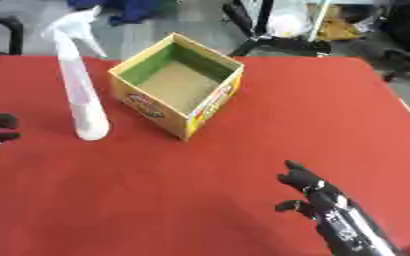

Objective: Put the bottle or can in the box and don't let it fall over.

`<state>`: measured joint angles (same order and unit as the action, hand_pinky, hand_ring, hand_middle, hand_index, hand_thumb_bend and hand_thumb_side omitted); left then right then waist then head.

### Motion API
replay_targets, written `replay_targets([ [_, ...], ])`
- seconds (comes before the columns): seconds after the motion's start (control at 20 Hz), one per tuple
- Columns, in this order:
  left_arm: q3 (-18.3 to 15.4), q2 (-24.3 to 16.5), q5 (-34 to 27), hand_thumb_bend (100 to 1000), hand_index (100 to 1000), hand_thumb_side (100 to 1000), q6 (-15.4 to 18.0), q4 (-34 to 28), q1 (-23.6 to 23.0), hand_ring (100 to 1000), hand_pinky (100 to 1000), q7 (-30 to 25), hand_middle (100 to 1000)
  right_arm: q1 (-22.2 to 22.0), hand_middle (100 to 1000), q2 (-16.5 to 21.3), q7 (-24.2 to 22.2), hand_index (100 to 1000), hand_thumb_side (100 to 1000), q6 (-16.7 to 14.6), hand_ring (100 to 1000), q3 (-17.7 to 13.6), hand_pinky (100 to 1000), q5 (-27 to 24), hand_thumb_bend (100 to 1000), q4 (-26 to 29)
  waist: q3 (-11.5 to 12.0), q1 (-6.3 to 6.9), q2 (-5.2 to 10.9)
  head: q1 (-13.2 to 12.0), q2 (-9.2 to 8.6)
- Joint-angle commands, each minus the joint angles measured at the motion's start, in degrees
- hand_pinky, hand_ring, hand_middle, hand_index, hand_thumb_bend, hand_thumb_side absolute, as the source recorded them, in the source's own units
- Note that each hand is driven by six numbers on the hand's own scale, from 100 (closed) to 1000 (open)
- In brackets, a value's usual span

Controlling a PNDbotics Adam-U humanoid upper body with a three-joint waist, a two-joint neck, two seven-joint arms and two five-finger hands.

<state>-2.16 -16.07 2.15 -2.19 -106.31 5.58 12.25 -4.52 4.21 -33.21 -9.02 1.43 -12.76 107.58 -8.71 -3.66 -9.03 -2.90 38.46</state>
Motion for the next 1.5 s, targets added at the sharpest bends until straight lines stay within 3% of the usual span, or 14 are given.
replay_targets([
  [0.05,-0.5,-1.8,0.36,100,634,793,0.09,-1.57,0.59,768,693,0.08,517,0.35,1000,0.17,0.01,879,711,0.03,959,-0.37,688,-0.36,100,0.75,-0.05,0.31,0.52,0.06,-0.46],
  [0.15,-0.67,-3.77,0.56,100,639,779,0.14,-2.52,0.71,771,697,0.01,523,0.32,1000,0.22,0.02,879,710,0.03,959,-0.44,688,-0.32,100,0.72,-0.06,0.45,0.62,0.21,-0.41],
  [0.25,-1.23,-8.2,1.92,100,649,754,0.18,-4.65,0.64,772,702,-0.17,531,0.25,1000,0.34,0.01,878,709,0.02,959,-0.54,688,-0.23,100,0.67,-0.08,0.73,0.79,0.64,-0.47],
  [0.5,-3.08,-23.12,4.62,100,678,696,1.67,-8.15,1.11,773,714,-1.53,560,0.11,1000,0.67,0.14,878,706,0.03,958,-0.86,688,0.14,100,0.5,-0.17,1.58,1.21,2.11,-0.81],
  [0.7,-4.39,-37.06,3.75,100,717,655,1.42,-8.17,4.79,795,735,-4.21,608,0.02,1000,1.07,0.04,876,708,0.04,958,-0.89,689,0.56,100,0.34,-0.56,2.25,1.61,3.17,-1.25],
  [0.75,-4.16,-40.11,2.77,137,734,666,0.68,-7.65,6.54,817,752,-5.5,638,0.0,1000,1.15,-0.02,876,705,0.06,958,-0.84,689,0.63,100,0.28,-0.72,2.43,1.75,3.27,-1.26],
  [0.85,-2.87,-45.43,1.06,296,771,750,0.08,-4.76,11.34,854,787,-10.66,697,-0.03,1000,1.42,-0.29,875,703,0.1,958,-0.64,689,0.68,100,0.17,-1.03,2.81,2.08,3.34,-1.24],
  [0.95,-0.46,-48.99,0.22,370,803,803,0.89,-0.77,16.82,885,817,-18.18,736,-0.03,1000,1.8,-0.69,875,704,0.11,958,-0.39,689,0.73,100,0.08,-1.33,3.24,2.33,3.38,-1.37],
  [1.05,2.42,-50.02,-0.74,366,823,792,2.49,3.56,22.8,900,828,-26.16,748,-0.07,1000,2.17,-0.97,875,703,0.1,958,-0.24,689,0.75,100,-0.02,-1.55,3.56,2.56,3.42,-1.44],
  [1.2,6.61,-48.08,-1.57,319,837,748,4.01,10.03,31.58,902,830,-34.86,749,-0.2,1000,2.57,-1.21,874,705,0.05,958,-0.11,690,0.71,100,-0.13,-1.82,3.84,2.86,3.44,-1.4],
  [1.5,12.87,-39.04,4.1,362,842,722,4.87,22.04,44.95,903,822,-43.85,748,-0.45,1000,2.77,-1.66,874,709,0.02,958,0.29,690,0.56,100,-0.26,-2.0,3.7,3.09,3.48,-1.41],
])
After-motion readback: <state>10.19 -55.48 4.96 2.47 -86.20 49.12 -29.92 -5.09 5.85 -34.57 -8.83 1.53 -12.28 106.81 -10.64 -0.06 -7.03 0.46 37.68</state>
